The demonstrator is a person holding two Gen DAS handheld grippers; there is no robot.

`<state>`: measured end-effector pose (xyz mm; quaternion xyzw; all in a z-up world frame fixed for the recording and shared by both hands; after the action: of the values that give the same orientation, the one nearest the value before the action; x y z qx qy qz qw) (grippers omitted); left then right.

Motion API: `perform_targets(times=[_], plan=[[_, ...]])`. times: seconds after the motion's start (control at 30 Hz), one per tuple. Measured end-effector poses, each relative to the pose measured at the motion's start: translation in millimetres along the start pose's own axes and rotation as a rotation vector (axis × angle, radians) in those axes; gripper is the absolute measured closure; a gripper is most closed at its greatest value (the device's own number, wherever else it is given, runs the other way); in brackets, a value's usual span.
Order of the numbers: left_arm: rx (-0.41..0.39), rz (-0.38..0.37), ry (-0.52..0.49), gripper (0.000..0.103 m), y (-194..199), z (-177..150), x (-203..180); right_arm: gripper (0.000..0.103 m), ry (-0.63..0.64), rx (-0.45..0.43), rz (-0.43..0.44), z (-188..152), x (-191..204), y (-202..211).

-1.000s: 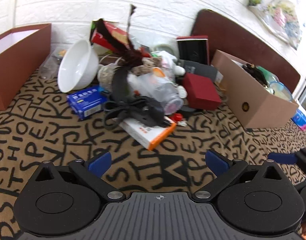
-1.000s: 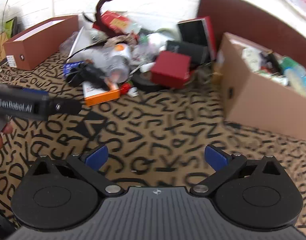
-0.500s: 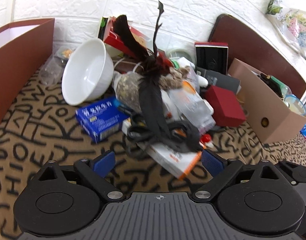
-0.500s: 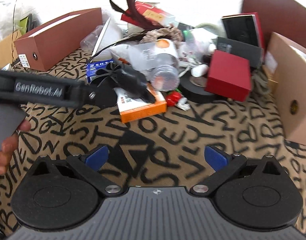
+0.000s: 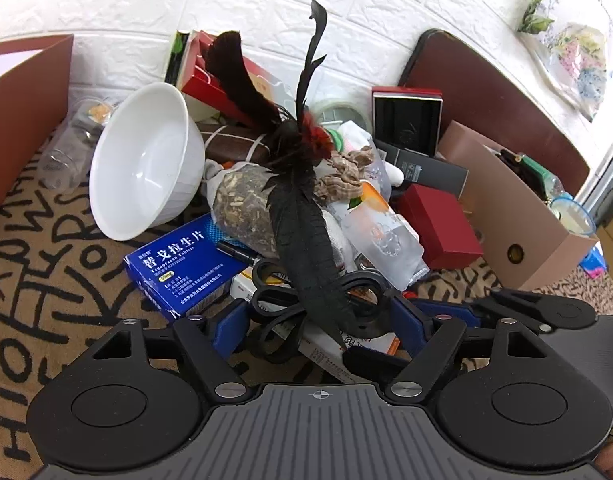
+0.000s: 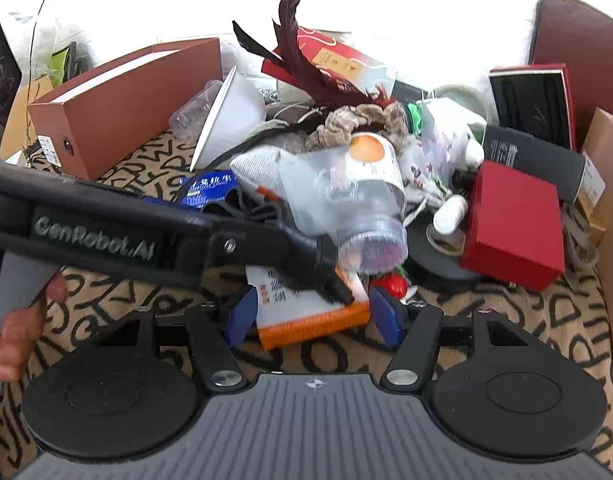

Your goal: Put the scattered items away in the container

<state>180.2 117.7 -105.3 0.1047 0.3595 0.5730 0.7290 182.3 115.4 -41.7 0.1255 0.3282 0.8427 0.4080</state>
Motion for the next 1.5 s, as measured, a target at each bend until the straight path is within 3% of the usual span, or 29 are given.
perform_targets(times=[0.1,0.23,0.33,0.5,0.53,0.57,0.83,0.93,1.13,1.2,1.3,1.5], plan=[[0.007,-0.012,0.011,0.026,-1.0,-1.2,0.9,0.037,0.008,-0.01,0.008,3.9,3.2,-3.1],[0.006,-0.012,0.031,0.037,6.7,-3.4,-2.3,0.06,0.02,-0.006,-0.005,3.7,4.7,-1.1],[0.003,-0.006,0.009,0.044,16.2,-7.9,-11.1,0.069,0.003,0.004,0.024,-0.6,6.4,10.7],[0.055,-0.043,-0.009,0.055,29.7,-31.2,-33.0,0.074,-0.022,0.025,0.027,-20.0,5.2,36.2],[0.07,-0.05,-0.009,0.047,31.5,-37.3,-37.4,0.074,-0.037,0.032,0.031,-25.8,3.4,42.3],[0.085,-0.055,-0.009,0.051,32.8,-44.6,-42.4,0.074,-0.052,0.041,0.033,-33.6,1.0,50.1],[0.208,-0.208,-0.056,0.051,30.6,-101.0,-104.4,0.075,-0.158,0.147,-0.01,-113.8,-23.6,108.5],[0.208,-0.196,-0.122,0.039,26.2,-111.3,-119.0,0.075,-0.21,0.152,-0.035,-132.5,-34.9,126.4],[0.225,-0.17,-0.13,0.039,24.2,-115.9,-116.3,0.073,-0.194,0.114,-0.071,-131.5,-41.0,134.9],[0.233,-0.159,-0.127,0.051,26.2,-117.3,-112.0,0.073,-0.173,0.11,-0.066,-130.0,-39.1,132.5],[0.239,-0.159,-0.115,0.051,26.5,-115.0,-108.9,0.053,-0.172,0.096,-0.033,-127.8,-34.2,131.6],[0.258,-0.155,-0.14,0.048,18.6,-118.6,-111.5,0.051,-0.147,0.082,-0.035,-123.7,-30.9,130.5]])
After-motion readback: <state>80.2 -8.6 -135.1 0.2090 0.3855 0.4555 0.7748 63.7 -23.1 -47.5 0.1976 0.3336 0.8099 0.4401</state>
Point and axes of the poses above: each gripper's, at about its wrist camera, not at the fingertips, and y roughly against the way its jaws point, x to its left, z to its top, the point moved 9 cm from there along -y, roughly the way its jaws point, and after that the axes turned 6 degrees about -z, right-handed, at the moved point
